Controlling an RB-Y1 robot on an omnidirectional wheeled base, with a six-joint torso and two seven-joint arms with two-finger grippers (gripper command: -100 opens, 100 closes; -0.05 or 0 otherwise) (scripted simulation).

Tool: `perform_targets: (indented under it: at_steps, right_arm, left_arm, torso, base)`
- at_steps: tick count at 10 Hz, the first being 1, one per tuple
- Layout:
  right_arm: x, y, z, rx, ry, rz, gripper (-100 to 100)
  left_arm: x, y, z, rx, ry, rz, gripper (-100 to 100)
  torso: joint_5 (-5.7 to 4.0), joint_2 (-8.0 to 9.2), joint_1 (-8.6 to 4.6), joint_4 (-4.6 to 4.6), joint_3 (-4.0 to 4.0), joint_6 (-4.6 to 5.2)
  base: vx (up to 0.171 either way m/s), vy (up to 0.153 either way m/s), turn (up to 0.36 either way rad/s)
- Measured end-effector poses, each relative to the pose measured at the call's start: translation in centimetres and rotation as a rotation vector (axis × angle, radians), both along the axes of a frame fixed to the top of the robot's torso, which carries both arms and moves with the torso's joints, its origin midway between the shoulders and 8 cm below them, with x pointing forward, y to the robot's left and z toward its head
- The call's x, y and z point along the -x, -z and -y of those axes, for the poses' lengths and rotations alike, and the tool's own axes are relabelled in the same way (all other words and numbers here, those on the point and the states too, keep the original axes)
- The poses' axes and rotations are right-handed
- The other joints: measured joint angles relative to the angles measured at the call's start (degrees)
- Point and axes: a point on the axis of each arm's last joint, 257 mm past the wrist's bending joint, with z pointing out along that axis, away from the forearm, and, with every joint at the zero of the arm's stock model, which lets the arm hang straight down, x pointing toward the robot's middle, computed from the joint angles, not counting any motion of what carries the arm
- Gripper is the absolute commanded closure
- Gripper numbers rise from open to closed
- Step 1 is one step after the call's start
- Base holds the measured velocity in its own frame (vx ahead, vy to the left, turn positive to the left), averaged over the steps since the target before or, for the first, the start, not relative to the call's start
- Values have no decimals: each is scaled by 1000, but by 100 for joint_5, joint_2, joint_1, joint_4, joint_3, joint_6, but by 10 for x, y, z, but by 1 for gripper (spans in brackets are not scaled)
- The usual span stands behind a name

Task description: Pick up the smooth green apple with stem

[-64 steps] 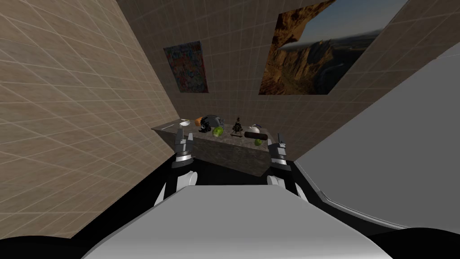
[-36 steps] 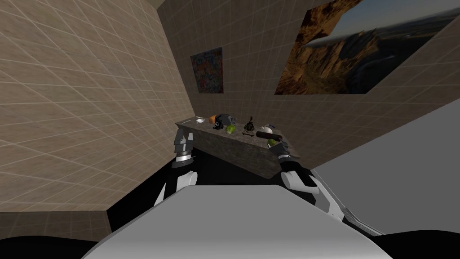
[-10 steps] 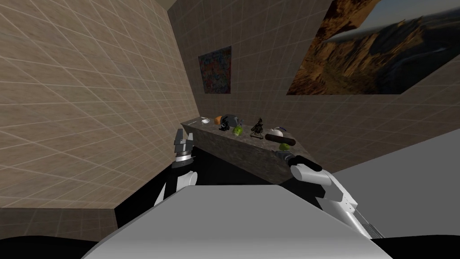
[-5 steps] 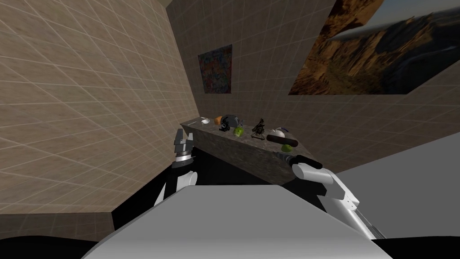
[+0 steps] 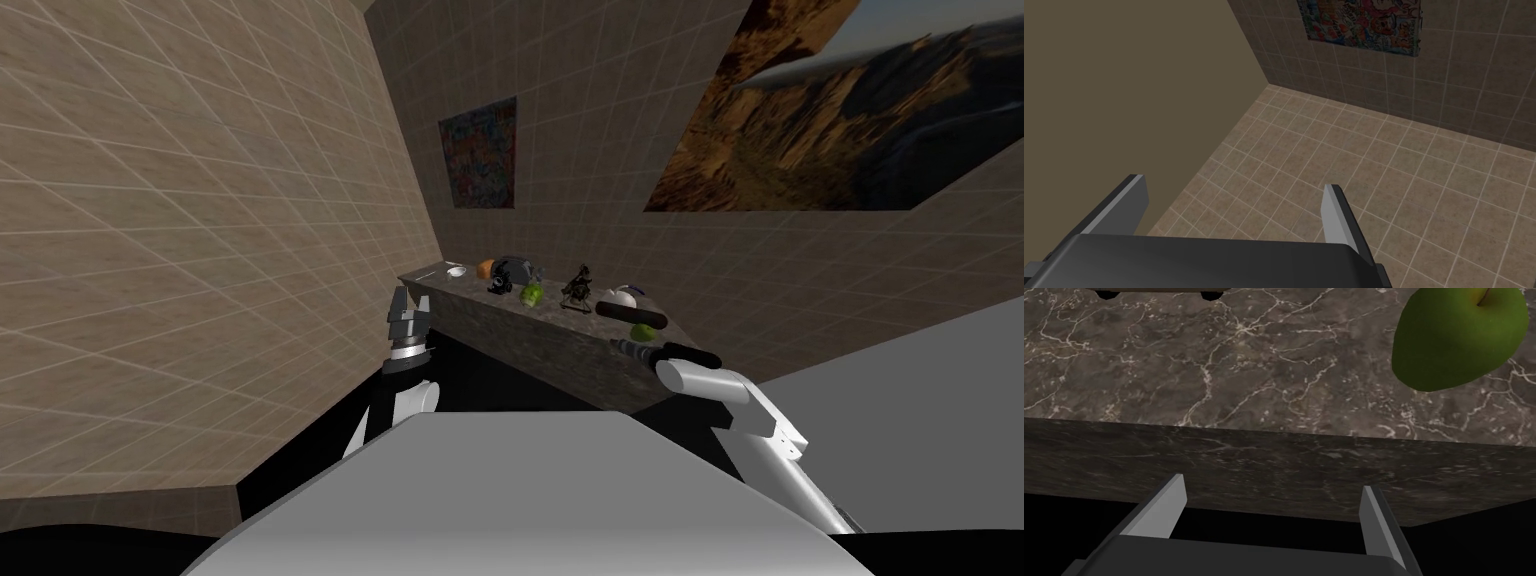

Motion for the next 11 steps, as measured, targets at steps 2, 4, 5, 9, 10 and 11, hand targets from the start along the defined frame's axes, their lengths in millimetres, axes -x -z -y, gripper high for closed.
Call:
perform_targets:
  at_steps: [2,4,5,9,10,11]
  right_arm:
    - [6,8,5,-65,53,-34,-100]
    - [12,12,10,-112,95,-55,-100]
    - [16,15,12,-138,120,-69,-100]
    - [29,22,24,-247,230,-127,-100]
    - [32,22,27,-273,259,-142,-100]
    - [37,23,29,-295,285,-156,-100]
  left_arm:
    - [0,0,0,0,0,0,0]
    - [0,0,0,0,0,0,0]
    - [0,0,0,0,0,0,0]
    - [0,0,0,0,0,0,0]
    - [0,0,0,0,0,0,0]
    - [0,0,0,0,0,0,0]
  torso:
    - [0,-9,0,-3,-6,-1]
    - [-1,4,-6,1,3,1]
    - [-2,2,-5,0,1,0]
    - [-2,-12,-8,-4,-8,-1]
    - [-2,-8,-6,-2,-5,1]
    - [-2,-5,-7,-2,-4,0]
  base:
    - [55,13,-9]
    - [58,11,-44]
    - [91,24,-59]
    - [95,12,-44]
    - [77,9,-43]
    - [112,-4,-63]
